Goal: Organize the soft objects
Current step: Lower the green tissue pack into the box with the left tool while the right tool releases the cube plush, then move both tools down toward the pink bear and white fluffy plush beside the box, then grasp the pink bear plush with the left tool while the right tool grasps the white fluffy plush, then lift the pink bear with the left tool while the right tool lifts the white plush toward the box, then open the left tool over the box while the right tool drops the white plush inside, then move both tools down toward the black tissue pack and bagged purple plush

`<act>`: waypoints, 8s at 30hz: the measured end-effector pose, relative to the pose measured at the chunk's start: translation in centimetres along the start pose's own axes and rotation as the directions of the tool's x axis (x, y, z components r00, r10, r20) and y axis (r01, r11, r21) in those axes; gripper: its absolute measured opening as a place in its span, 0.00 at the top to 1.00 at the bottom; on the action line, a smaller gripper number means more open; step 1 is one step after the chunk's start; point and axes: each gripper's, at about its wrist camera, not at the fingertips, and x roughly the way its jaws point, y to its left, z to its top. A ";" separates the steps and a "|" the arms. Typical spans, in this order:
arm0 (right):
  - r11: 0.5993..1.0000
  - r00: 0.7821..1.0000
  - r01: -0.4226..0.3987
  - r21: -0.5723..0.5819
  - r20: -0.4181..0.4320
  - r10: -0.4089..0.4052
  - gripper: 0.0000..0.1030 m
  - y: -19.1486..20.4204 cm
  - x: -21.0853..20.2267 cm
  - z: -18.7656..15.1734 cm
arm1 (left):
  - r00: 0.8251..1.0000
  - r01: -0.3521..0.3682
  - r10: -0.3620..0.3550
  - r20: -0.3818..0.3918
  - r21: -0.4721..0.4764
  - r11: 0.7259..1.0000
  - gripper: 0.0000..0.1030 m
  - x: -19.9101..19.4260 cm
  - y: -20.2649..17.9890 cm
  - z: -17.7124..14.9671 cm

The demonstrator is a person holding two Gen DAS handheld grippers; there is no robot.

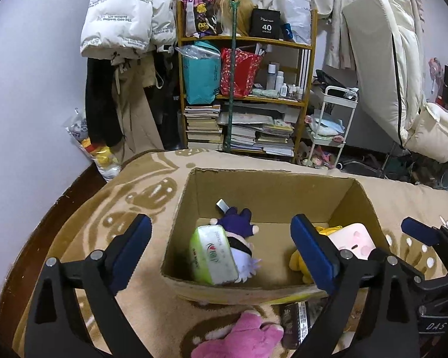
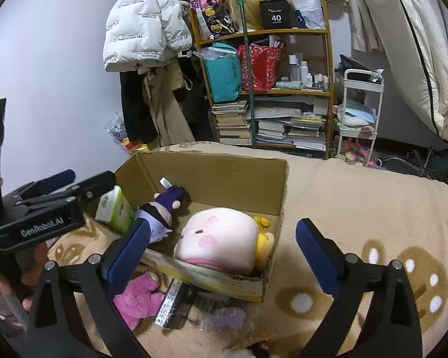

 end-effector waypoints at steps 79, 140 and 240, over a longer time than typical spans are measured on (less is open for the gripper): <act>0.958 0.771 0.146 0.246 -0.635 0.046 0.34 -3.2 4.3 -11.1 | 0.920 -0.015 0.106 -0.378 0.235 0.972 0.03 2.9 -3.2 -11.4; 0.980 0.865 0.036 0.197 -0.496 0.067 0.85 -0.3 2.9 -9.6 | 0.885 -0.009 0.016 -0.465 0.017 1.000 0.36 3.5 1.4 -12.7; 0.983 0.992 -0.128 0.130 0.038 0.124 0.34 -2.1 0.3 1.1 | 0.997 -0.081 0.081 0.020 0.029 0.996 0.03 -1.4 -1.7 -0.1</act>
